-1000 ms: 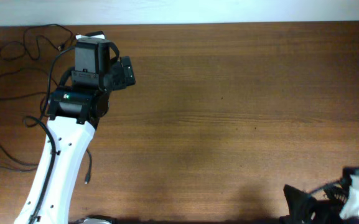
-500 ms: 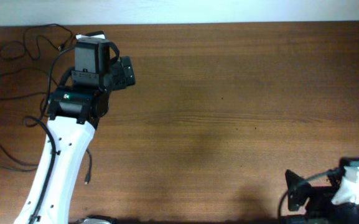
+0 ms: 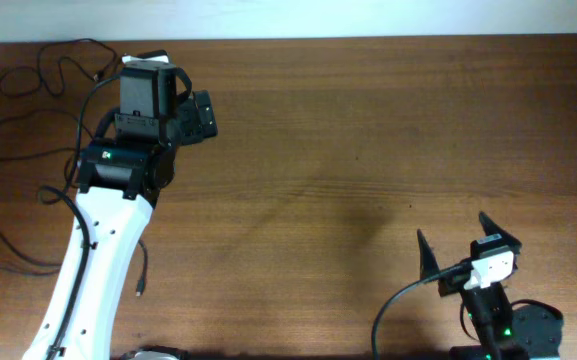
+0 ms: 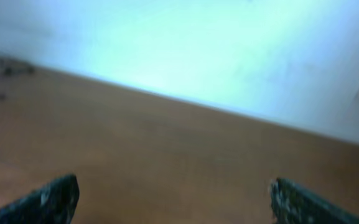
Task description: Untangle cables
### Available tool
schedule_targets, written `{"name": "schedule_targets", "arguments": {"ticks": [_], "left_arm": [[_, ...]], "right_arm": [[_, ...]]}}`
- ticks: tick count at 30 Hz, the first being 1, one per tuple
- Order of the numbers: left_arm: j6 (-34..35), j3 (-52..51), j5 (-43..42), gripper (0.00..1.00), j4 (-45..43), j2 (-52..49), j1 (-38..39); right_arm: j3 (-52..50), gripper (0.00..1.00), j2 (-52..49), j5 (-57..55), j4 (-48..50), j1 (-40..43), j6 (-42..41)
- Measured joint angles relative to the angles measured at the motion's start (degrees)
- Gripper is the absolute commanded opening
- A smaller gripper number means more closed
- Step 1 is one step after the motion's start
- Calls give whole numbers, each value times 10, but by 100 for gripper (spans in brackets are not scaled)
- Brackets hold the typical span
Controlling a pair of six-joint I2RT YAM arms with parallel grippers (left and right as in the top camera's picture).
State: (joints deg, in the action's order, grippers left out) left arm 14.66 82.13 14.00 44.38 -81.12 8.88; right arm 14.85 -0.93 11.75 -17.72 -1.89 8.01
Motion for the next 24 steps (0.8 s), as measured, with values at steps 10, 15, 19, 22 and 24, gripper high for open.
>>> {"name": "schedule_targets", "arguments": {"ticks": [10, 15, 19, 22, 24], "left_arm": [[-1, 0, 0, 99, 1, 0, 0], [-1, 0, 0, 99, 2, 0, 0], [-1, 0, 0, 99, 2, 0, 0], [-1, 0, 0, 99, 2, 0, 0], [-1, 0, 0, 99, 2, 0, 0]], "right_arm": [[-140, 98, 1, -14, 229, 0, 9], [-141, 98, 1, -18, 189, 34, 10], [-143, 98, 2, -24, 143, 38, 10], [-143, 98, 2, -33, 142, 38, 9], [-143, 98, 2, -49, 139, 38, -15]]}}
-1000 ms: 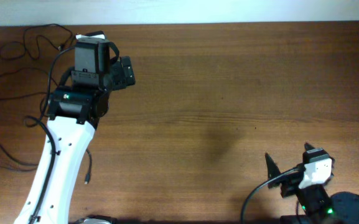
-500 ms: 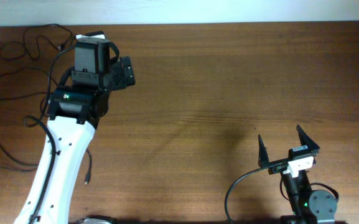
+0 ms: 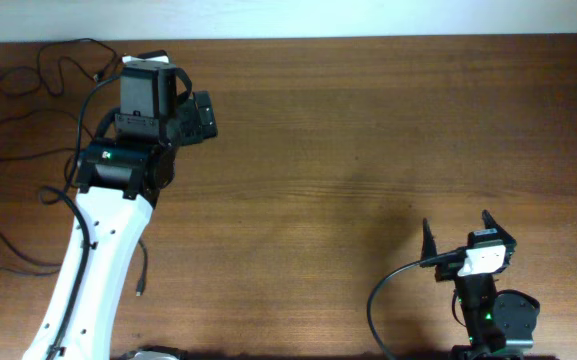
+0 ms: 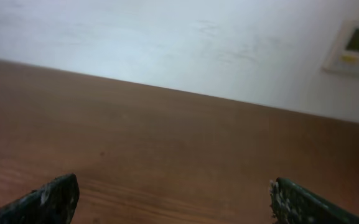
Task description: Untangle cables
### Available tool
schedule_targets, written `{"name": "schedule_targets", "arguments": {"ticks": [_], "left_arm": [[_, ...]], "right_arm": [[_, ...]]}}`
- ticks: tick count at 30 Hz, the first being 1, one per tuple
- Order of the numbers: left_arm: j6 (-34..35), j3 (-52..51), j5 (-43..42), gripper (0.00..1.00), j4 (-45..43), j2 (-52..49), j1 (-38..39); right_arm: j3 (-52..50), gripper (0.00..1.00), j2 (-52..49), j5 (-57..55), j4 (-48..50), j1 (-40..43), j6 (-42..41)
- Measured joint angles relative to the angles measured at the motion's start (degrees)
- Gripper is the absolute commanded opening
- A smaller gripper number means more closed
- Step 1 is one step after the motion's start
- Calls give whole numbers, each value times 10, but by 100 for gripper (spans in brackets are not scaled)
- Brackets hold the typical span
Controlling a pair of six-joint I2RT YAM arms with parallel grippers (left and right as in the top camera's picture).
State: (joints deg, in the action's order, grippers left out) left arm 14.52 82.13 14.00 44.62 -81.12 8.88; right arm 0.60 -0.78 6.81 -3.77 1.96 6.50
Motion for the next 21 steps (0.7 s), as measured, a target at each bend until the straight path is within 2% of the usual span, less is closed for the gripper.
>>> {"name": "schedule_targets", "arguments": {"ticks": [5, 21], "left_arm": [[0, 0, 0, 99, 0, 0, 0], [0, 0, 0, 99, 0, 0, 0]], "right_arm": [[0, 98, 0, -51, -5, 0, -63], [0, 98, 0, -59, -5, 0, -45]]}}
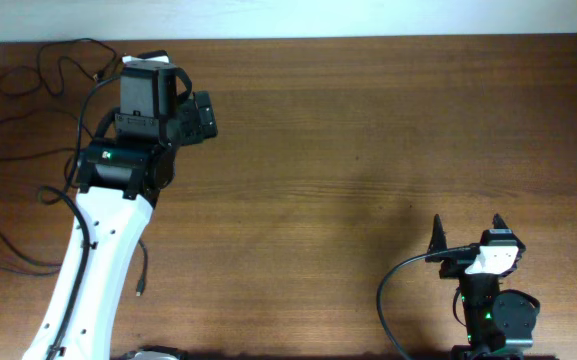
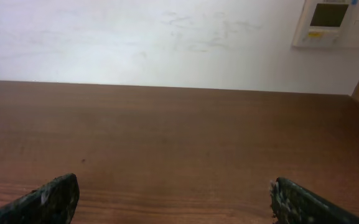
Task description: Untangle cables
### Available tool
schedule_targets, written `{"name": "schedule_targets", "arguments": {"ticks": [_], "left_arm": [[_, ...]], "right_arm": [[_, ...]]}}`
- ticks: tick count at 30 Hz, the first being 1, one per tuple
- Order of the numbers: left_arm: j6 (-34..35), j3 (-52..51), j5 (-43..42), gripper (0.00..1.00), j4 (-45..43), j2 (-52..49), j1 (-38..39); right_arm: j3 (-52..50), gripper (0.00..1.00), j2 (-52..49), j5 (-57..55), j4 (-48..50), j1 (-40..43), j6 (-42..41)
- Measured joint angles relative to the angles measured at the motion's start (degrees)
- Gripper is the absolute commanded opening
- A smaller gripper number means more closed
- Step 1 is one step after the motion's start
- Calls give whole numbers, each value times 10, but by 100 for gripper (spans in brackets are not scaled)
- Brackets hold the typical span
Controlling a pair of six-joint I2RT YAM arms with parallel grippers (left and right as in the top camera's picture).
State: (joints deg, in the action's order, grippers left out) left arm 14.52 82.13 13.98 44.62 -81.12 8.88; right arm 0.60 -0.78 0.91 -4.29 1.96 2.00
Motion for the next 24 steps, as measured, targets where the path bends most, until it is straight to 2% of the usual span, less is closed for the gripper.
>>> {"name": "schedule_targets", "arguments": {"ticks": [24], "left_arm": [[0, 0, 0, 99, 0, 0, 0]], "right_arm": [[0, 98, 0, 0, 0, 0, -5]]}}
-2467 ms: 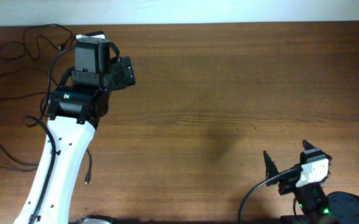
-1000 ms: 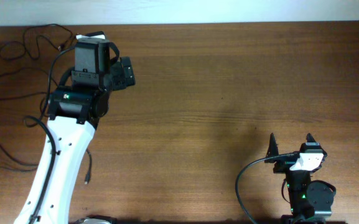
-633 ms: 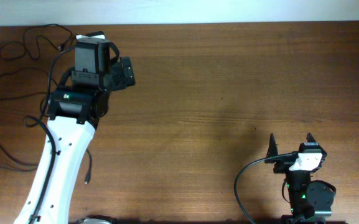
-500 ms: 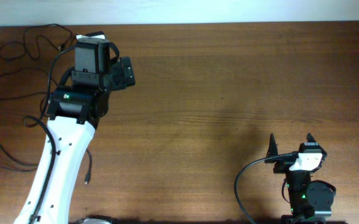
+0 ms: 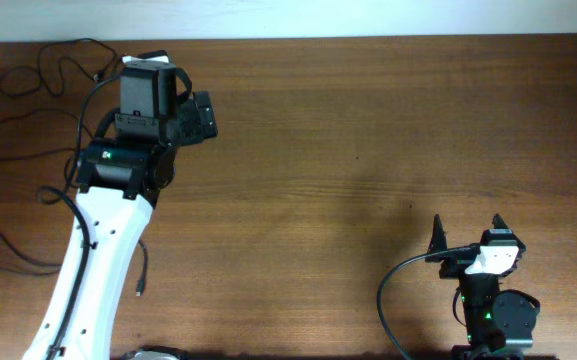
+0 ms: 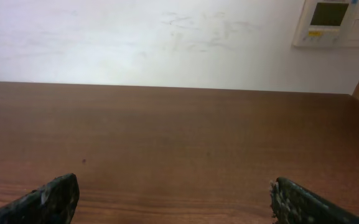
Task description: Untangle cables
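Observation:
Thin black cables (image 5: pixel 30 72) lie in loose loops at the table's far left, partly under my left arm; more strands (image 5: pixel 3 243) run along the left edge, and a loose plug end (image 5: pixel 140 288) lies beside the arm. My left gripper (image 5: pixel 202 116) hangs at the back left, to the right of the cables; its jaws are not readable from above. My right gripper (image 5: pixel 468 230) sits at the near right, far from any cable, open and empty. In the right wrist view the right gripper (image 6: pixel 176 202) has both fingertips (image 6: pixel 50 199) wide apart over bare wood.
The brown wooden table (image 5: pixel 368 130) spans the view. A white wall (image 6: pixel 167 43) with a thermostat panel (image 6: pixel 331 22) stands behind its far edge. The right arm's own black lead (image 5: pixel 393 295) curls beside its base.
The right gripper first stood open at the near right, angled toward the left, its wrist view blurred. Then it had turned more toward the back. By 0.8 s ago it faced the back wall squarely and has stayed so. The left arm and cables kept still.

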### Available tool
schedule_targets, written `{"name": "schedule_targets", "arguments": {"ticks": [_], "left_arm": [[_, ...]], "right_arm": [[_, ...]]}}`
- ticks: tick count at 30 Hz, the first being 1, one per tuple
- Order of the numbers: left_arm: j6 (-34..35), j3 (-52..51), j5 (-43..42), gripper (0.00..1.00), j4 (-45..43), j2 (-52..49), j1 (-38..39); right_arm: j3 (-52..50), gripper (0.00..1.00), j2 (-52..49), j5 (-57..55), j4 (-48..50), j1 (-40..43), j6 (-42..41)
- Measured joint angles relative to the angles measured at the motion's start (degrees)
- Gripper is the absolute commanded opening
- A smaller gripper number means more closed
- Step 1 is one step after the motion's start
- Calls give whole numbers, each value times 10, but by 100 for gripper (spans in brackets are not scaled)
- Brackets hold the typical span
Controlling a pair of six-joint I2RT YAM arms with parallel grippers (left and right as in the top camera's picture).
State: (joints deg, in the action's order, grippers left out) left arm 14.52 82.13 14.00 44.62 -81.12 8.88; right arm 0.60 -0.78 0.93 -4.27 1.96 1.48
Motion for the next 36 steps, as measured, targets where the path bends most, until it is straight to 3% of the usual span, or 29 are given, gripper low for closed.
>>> {"name": "schedule_targets", "arguments": {"ticks": [21, 28, 32, 36], "left_arm": [[0, 0, 0, 99, 2, 0, 0], [0, -4, 0, 99, 156, 7, 0], [-1, -70, 0, 99, 150, 65, 0], [-1, -177, -15, 99, 152, 215, 0]], "right_arm": [[0, 98, 0, 0, 0, 0, 0], [0, 98, 1, 0, 0, 0, 0], [0, 98, 1, 0, 0, 0, 0], [0, 98, 2, 0, 0, 0, 0]]}}
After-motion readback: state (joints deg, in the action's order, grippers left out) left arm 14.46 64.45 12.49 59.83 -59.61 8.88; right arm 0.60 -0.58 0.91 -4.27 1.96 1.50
